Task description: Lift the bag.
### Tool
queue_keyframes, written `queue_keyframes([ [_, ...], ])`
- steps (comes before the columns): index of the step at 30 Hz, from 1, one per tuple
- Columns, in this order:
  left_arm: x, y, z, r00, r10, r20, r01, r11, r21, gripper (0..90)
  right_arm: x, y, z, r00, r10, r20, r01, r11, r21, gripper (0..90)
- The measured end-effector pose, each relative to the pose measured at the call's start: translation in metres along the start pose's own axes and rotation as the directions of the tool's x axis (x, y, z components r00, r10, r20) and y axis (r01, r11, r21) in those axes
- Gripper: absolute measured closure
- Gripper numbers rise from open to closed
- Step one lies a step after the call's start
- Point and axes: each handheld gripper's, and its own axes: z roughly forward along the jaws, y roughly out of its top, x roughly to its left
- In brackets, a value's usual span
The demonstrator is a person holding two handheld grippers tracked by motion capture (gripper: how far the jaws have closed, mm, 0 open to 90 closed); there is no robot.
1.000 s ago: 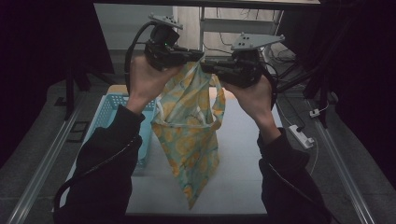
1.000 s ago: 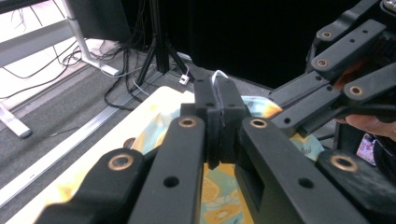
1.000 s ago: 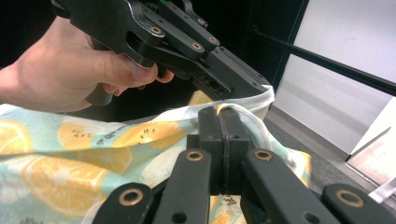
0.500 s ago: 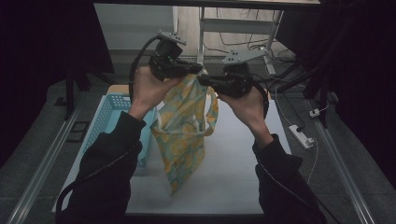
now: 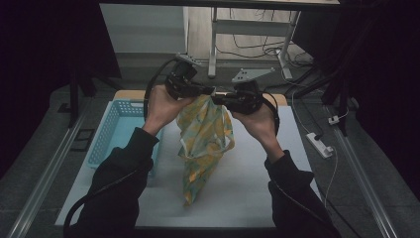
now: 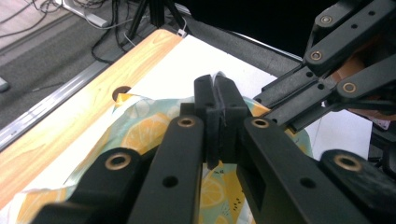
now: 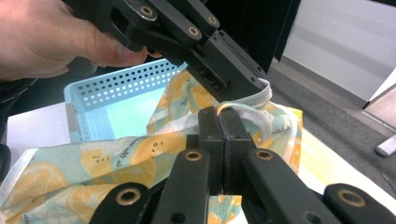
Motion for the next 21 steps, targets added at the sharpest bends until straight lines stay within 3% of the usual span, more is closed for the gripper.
queue_keyframes([
  [7,0.003,-0.008,0.007,1.0,0.003,0.009,-0.003,1.0,0.003,87.6,-0.004,-0.005,0.0,0.9995,0.031,0.001,-0.031,0.999,0.008,85.8],
  [21,0.006,-0.026,0.006,0.9997,0.0,0.025,-0.001,0.9998,0.022,60.4,-0.006,-0.014,-0.004,0.9964,0.085,-0.011,-0.085,0.996,-0.026,67.9],
])
